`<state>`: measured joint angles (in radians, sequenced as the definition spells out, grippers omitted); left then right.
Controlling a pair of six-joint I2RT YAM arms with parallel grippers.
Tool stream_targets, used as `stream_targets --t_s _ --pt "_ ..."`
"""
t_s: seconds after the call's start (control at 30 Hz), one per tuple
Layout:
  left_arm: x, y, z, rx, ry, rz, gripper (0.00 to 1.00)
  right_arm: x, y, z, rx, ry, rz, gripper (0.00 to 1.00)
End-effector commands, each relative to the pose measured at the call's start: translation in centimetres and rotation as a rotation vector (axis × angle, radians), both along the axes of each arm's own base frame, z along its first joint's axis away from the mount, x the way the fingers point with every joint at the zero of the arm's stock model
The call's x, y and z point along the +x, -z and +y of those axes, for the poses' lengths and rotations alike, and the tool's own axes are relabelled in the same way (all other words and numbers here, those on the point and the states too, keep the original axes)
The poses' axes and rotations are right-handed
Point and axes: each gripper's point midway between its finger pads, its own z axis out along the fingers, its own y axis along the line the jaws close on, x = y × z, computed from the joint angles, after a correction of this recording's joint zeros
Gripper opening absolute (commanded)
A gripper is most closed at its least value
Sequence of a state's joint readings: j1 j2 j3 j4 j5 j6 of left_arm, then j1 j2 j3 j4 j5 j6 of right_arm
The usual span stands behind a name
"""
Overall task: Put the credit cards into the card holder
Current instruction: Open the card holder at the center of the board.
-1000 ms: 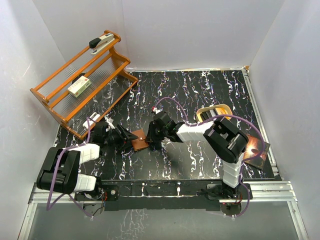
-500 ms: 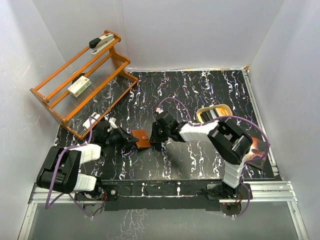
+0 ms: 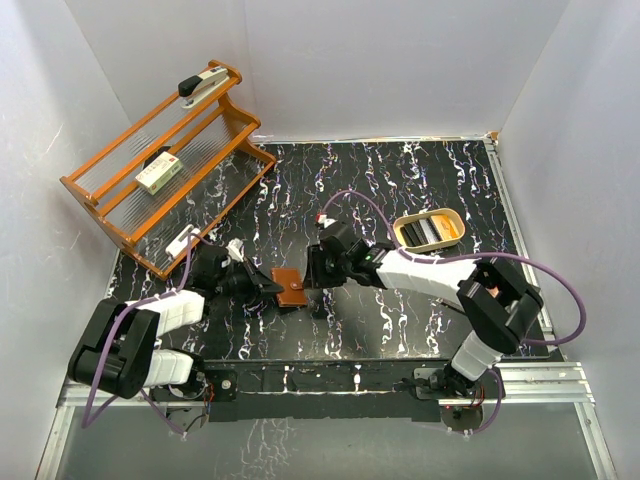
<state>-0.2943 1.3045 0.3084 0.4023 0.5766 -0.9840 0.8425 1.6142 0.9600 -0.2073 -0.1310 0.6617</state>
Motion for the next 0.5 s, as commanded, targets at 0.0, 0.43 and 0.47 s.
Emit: stream_targets --t_s 0.0,0.43,0.47 --pt "-0.5 -1.0 -0.9 -0.014 0.057 -0.030 0.00 0.0 -1.8 1.8 0.037 -0.026 -0.031 0.36" --pt "-1.4 -0.9 -2.3 -0.033 0.109 -0.015 0.00 0.9 0.4 3.6 -0.043 -0.043 -0.041 0.44" --pt "-1.5 -0.8 -2.3 -0.030 0.109 -0.007 0.00 1.0 1.2 3.4 -0.067 -0.039 -0.039 0.44"
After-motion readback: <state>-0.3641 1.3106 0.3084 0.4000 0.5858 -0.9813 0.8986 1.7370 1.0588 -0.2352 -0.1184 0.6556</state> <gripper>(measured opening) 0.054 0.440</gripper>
